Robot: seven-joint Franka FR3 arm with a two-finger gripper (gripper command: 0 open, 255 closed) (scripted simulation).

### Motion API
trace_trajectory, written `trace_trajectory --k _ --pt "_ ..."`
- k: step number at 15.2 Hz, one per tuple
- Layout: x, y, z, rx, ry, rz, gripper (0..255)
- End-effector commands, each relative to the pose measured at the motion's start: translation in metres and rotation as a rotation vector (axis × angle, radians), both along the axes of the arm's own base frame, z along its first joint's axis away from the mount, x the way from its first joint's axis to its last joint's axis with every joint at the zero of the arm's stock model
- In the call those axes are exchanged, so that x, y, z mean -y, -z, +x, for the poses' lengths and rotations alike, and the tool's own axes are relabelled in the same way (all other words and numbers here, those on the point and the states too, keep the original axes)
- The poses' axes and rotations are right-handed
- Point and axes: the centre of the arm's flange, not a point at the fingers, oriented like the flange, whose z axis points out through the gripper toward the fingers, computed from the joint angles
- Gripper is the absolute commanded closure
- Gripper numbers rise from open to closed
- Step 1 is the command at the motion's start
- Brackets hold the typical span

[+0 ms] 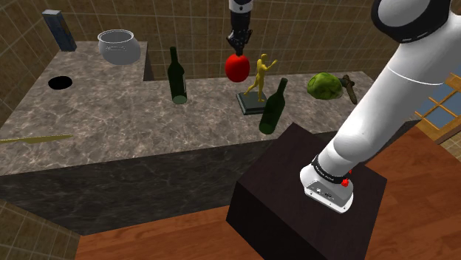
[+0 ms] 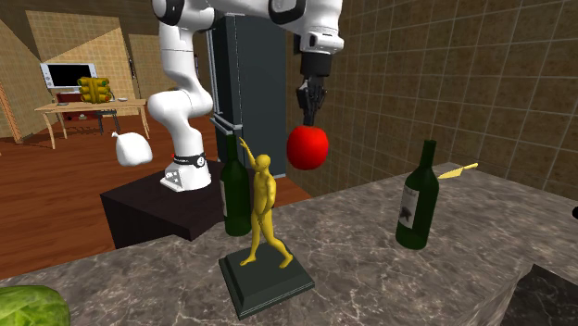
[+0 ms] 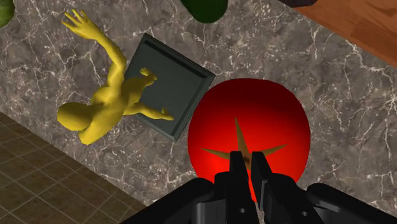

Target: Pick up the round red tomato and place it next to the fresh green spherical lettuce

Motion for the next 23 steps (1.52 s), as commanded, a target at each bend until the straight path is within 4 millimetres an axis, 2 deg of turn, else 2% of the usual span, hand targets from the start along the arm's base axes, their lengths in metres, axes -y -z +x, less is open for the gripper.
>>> trace_trajectory --k 1,23 --pt "0.019 0.001 -0.017 0.0 -0.001 0.0 255" --pt "0.252 0.001 -0.191 0.0 -0.001 0.0 255"
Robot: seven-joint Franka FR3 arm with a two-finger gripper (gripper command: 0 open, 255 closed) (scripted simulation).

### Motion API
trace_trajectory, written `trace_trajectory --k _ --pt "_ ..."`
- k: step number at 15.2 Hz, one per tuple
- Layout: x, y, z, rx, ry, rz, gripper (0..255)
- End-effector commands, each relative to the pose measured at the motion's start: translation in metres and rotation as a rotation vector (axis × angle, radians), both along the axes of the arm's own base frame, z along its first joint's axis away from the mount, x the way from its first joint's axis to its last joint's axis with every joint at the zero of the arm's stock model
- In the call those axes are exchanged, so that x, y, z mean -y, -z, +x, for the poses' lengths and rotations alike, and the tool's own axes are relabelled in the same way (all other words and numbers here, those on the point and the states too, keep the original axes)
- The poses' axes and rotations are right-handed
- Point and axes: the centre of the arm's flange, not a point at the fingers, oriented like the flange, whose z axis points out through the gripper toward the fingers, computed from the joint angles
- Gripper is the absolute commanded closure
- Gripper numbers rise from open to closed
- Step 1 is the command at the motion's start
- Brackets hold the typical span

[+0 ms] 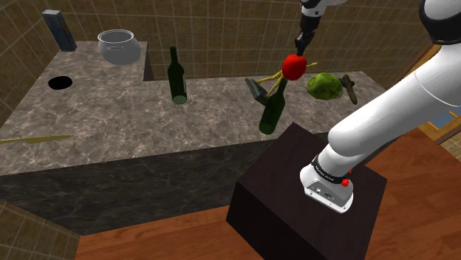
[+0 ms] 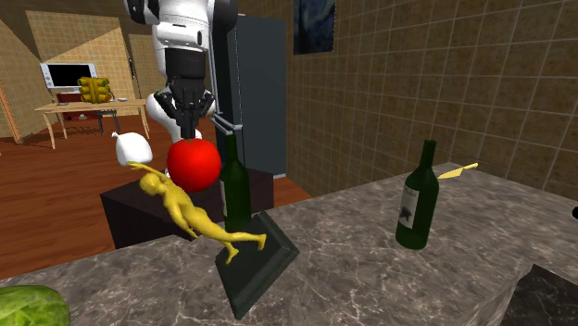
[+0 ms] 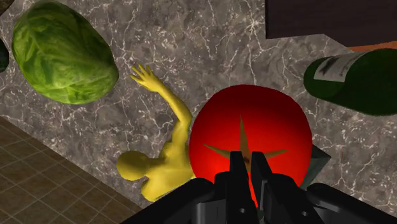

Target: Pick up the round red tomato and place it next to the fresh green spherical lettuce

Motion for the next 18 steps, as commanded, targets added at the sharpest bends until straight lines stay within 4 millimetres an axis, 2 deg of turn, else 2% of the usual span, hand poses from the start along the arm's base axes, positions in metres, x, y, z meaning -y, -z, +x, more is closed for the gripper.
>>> trace_trajectory --k 1,9,18 --pt "0.02 0.0 -0.016 0.0 -0.001 0.0 255" --pt "0.101 0.0 -0.077 0.0 -0.001 0.0 255" --pt "0.101 0.048 -0.077 0.0 -0.001 0.0 255"
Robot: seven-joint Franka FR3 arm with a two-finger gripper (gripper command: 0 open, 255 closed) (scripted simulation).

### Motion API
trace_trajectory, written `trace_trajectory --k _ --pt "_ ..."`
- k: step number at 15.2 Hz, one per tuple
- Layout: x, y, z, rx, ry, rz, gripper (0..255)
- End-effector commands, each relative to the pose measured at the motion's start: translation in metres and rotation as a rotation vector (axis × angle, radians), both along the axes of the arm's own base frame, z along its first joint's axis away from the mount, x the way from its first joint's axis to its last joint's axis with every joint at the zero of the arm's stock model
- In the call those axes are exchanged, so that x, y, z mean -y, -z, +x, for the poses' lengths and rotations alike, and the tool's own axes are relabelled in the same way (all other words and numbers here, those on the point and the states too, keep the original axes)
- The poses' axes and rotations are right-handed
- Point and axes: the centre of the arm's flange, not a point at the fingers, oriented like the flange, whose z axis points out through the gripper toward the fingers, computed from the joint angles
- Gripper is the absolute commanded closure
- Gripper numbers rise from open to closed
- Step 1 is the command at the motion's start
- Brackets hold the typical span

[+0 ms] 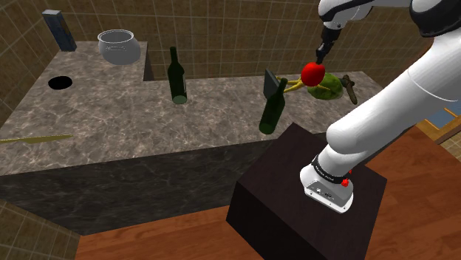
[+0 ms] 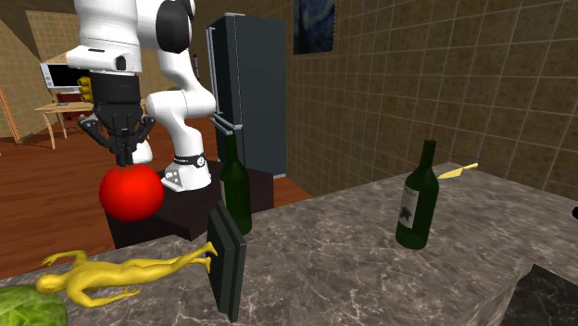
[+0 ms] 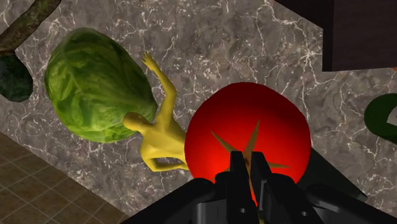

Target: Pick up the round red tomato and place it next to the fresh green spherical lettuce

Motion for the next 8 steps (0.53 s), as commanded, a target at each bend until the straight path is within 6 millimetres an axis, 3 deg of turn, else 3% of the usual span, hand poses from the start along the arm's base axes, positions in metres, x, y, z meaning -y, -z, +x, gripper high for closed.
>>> trace_trajectory --k 1,8 --pt "0.0 0.01 0.0 0.001 0.0 0.0 255" --pt "0.0 0.047 0.0 0.001 0.0 0.0 255"
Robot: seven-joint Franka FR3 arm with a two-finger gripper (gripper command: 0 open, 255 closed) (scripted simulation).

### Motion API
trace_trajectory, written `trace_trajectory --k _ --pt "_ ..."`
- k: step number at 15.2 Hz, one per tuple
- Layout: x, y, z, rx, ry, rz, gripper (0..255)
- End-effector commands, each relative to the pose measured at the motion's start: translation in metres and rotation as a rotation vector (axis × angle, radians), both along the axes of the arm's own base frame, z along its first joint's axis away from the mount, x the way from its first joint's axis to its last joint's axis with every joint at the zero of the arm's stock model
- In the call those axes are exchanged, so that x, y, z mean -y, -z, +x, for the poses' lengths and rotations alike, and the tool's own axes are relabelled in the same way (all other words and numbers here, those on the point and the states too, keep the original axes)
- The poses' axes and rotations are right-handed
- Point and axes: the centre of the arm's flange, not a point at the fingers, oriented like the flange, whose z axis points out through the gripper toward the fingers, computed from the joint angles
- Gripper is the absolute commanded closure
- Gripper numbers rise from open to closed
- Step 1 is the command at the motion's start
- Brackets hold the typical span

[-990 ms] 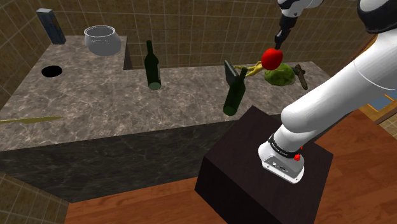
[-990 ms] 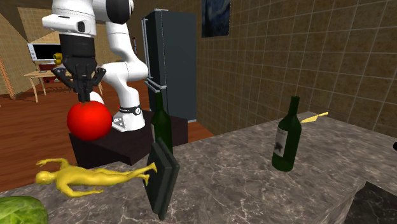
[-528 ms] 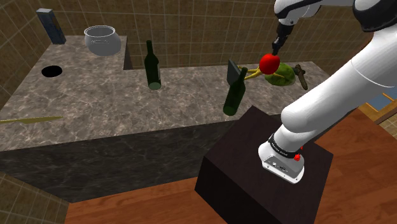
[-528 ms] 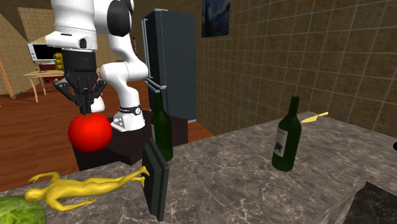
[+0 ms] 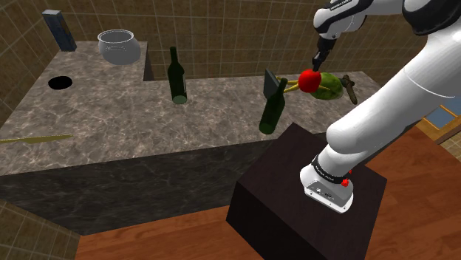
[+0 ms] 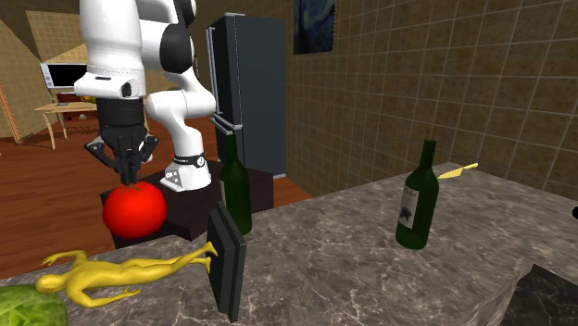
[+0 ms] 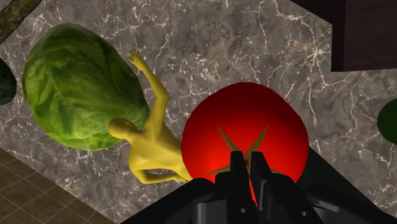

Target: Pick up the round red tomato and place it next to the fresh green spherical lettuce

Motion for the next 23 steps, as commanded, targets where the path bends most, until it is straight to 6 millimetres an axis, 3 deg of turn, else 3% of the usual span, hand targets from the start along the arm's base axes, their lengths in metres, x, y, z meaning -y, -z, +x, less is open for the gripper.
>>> trace_trajectory --k 1,23 --pt "0.0 0.011 0.0 0.001 0.0 -0.001 255" --pt "0.0 0.127 0.0 0.001 0.0 -0.001 255"
